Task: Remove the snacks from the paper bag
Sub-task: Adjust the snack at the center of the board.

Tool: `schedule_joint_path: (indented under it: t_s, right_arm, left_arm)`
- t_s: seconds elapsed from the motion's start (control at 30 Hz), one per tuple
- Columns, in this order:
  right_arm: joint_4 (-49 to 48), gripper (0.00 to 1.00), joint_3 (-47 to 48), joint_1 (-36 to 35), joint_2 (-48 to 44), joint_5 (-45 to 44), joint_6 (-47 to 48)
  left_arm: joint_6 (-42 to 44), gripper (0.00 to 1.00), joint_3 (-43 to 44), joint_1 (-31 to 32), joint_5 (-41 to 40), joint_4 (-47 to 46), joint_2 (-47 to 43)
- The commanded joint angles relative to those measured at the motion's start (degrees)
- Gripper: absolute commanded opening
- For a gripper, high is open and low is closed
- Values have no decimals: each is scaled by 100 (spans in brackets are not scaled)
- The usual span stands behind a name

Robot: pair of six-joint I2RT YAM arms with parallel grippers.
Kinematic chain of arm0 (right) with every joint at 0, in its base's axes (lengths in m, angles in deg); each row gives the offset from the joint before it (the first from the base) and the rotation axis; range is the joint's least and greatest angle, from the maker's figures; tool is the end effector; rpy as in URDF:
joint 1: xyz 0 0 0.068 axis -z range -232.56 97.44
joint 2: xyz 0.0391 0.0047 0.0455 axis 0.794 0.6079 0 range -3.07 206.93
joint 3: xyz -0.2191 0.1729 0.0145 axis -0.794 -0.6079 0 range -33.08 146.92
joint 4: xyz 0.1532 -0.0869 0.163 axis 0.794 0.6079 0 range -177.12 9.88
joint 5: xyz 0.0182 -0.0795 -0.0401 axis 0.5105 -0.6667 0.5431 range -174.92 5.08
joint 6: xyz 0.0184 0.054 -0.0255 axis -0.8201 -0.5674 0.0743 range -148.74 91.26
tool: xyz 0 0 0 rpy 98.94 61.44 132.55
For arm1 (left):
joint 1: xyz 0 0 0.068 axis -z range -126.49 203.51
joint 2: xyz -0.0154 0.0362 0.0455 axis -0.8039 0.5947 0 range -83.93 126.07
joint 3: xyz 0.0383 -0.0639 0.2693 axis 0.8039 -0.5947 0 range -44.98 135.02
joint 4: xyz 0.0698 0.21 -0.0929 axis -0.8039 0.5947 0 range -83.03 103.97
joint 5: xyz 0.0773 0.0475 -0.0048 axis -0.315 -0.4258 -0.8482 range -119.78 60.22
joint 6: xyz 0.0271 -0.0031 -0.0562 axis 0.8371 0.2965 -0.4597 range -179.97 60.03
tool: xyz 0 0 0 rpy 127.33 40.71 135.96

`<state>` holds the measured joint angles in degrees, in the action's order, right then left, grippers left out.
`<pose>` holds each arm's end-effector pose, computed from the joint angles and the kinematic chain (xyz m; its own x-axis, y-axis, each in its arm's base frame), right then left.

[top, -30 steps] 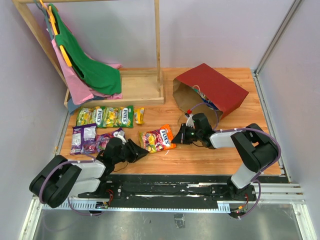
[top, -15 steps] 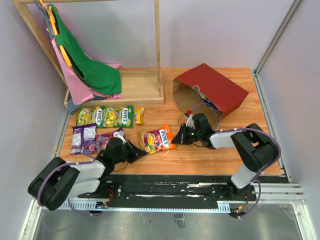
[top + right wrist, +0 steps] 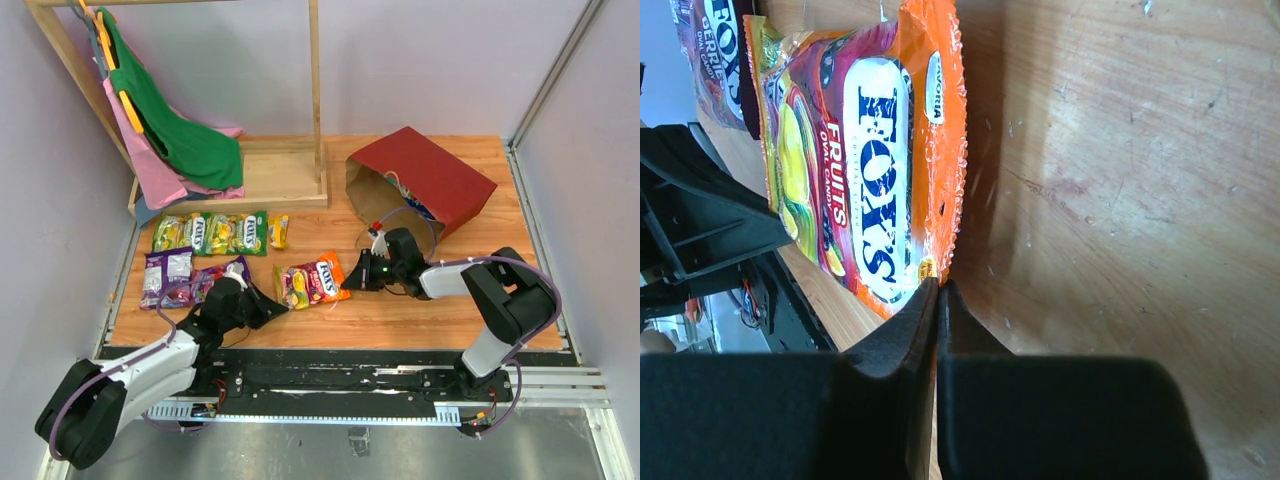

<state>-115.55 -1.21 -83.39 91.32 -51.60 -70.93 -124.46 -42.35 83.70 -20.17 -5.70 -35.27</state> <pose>0.2362 0.1714 0.1507 -0.9066 0.1125 -0.4068 -0.2836 0.5517 0.7844 0.1165 -0.0769 0.1323 -0.7610 -0.5867 -0.2768 -0.1637 0.5865 -0.7933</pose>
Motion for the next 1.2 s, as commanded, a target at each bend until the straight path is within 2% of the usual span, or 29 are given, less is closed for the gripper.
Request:
schedule_joint_path:
  t_s: [0.0,0.47,0.8,0.83,0.9,0.97,1.03,1.17]
  right_arm:
    - [24,1,-129,66,-145,-238,53]
    - [208,1,-134,94,-269,-415,143]
    - [472,1,8,73,-364,-480,302]
    - [497,7,40,28,-371,-461,343]
    - [456,34,69,-93,-388,-441,349]
    - [262,52,29,-219,-405,-434,259]
    - [94,59,1,-344,-385,-439,186]
    - [-23,60,84,-588,-177,-488,107]
  left_arm:
    - [245,0,-123,4,-173,622,-144]
    - [234,1,24,-87,-576,1990,-1200]
    - [232,0,-21,-195,-486,2149,-1429]
    - [235,1,-30,-198,-476,2127,-1419]
    - [231,0,-47,-202,-454,2075,-1381]
    - [240,1,-52,-207,-440,2029,-1342]
    - [260,1,-54,-207,-432,1999,-1314]
    - [274,0,-69,-215,-399,1953,-1289]
